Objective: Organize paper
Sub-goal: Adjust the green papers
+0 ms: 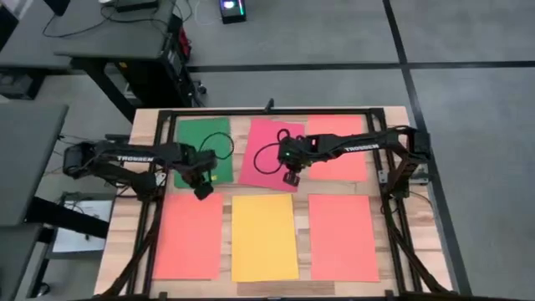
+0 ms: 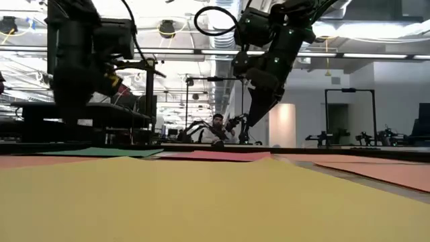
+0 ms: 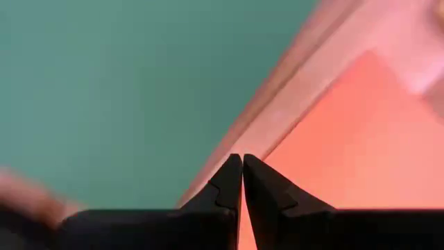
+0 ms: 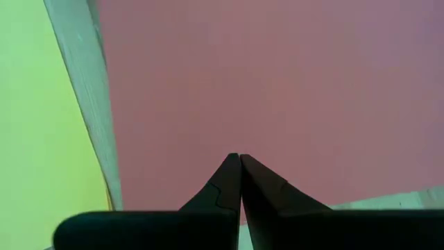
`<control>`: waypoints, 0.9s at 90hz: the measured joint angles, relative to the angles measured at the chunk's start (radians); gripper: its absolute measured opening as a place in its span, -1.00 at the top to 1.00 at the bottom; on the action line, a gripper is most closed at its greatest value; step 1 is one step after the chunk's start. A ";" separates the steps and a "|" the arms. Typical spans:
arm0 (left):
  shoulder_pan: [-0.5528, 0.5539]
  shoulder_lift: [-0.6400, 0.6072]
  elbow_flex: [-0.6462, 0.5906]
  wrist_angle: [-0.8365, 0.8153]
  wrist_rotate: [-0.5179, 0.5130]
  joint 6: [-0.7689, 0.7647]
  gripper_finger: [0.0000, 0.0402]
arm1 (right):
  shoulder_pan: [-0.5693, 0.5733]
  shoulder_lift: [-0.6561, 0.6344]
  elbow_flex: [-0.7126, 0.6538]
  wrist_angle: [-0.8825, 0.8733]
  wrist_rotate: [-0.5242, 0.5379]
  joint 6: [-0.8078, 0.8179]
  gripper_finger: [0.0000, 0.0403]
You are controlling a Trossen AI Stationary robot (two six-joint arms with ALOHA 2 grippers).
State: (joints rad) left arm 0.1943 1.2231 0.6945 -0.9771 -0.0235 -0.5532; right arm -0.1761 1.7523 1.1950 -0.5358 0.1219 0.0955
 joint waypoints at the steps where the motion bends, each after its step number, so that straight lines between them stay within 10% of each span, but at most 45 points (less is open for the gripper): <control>1: -0.002 0.003 0.000 -0.004 0.000 -0.014 1.00 | 0.000 0.000 0.000 0.000 0.000 0.000 1.00; 81: 0.020 0.165 -0.098 -0.017 0.025 -0.195 1.00 | 0.014 0.000 0.000 0.021 0.002 -0.044 1.00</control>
State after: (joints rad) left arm 0.2141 1.3879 0.5960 -0.9941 0.0020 -0.7484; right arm -0.1619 1.7519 1.1950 -0.5150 0.1234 0.0511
